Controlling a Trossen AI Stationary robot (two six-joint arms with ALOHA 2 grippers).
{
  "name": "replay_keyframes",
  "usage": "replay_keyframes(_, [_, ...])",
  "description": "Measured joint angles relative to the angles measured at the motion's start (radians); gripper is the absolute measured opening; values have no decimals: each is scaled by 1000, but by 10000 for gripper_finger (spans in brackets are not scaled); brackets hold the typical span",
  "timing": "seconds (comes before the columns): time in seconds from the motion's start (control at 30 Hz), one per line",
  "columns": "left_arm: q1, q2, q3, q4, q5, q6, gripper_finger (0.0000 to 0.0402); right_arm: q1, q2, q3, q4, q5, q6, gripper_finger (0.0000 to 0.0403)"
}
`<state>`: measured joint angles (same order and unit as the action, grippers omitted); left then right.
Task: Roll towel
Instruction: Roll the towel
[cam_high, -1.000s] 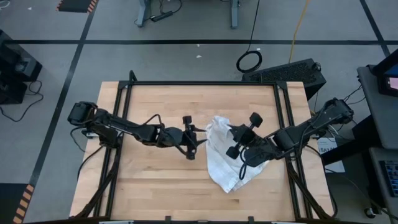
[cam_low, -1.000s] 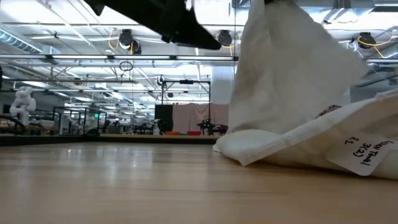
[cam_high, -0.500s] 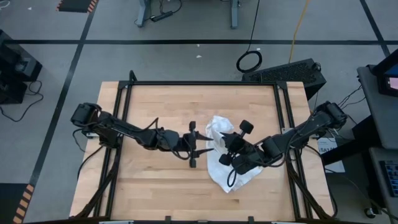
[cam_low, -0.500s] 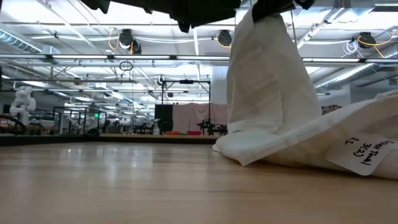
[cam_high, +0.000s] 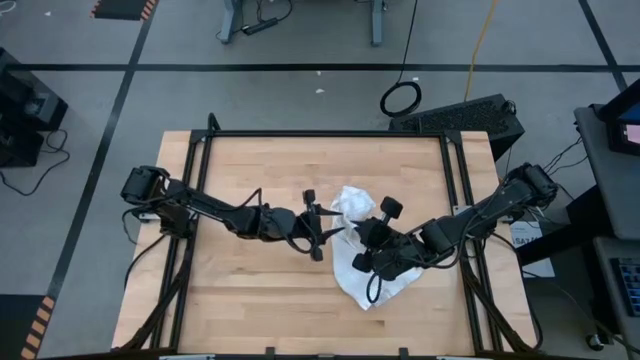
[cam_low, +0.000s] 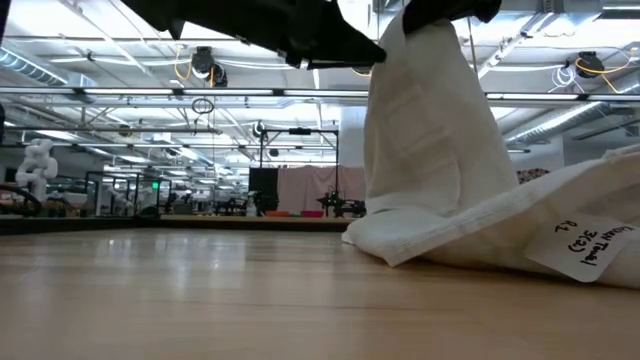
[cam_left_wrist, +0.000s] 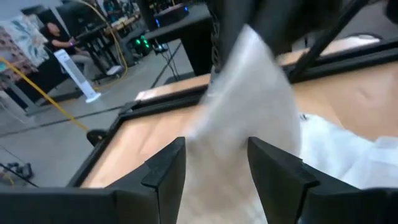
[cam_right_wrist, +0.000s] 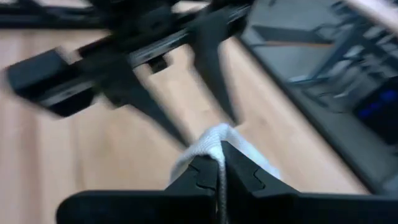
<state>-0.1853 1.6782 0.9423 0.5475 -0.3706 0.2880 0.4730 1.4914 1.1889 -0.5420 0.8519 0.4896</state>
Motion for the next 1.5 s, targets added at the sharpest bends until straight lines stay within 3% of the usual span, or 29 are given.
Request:
replay_keyframes(0.13, [-4,5,0,2,3,92,178,3,0,0,0,-68,0,0])
replay_keyframes(0.4, [-6,4,0,-10,195,211,171,8,0,0,0,-73,-5,0])
replay_keyframes(0.47, [-7,4,0,-11,209,218,148,8,0,0,0,-73,-9,0])
replay_keyframes(0.6, [-8,4,0,-14,211,228,42,7,0,0,0,-67,-17,6])
replay_keyframes(0.67, [-7,4,0,-2,212,235,15,7,0,0,0,-66,-30,16])
replay_keyframes(0.87, [-7,4,0,2,211,237,6,18,-3,0,-66,-70,-34,65])
replay_keyframes(1.2, [-5,4,0,-22,202,244,4,85,-9,-7,-308,-154,174,157])
replay_keyframes(1.37, [-5,4,0,-25,150,244,3,137,-9,-85,-358,-195,309,168])
replay_keyframes(1.5, [-5,4,0,-25,135,244,3,167,-8,-187,-345,-176,429,155])
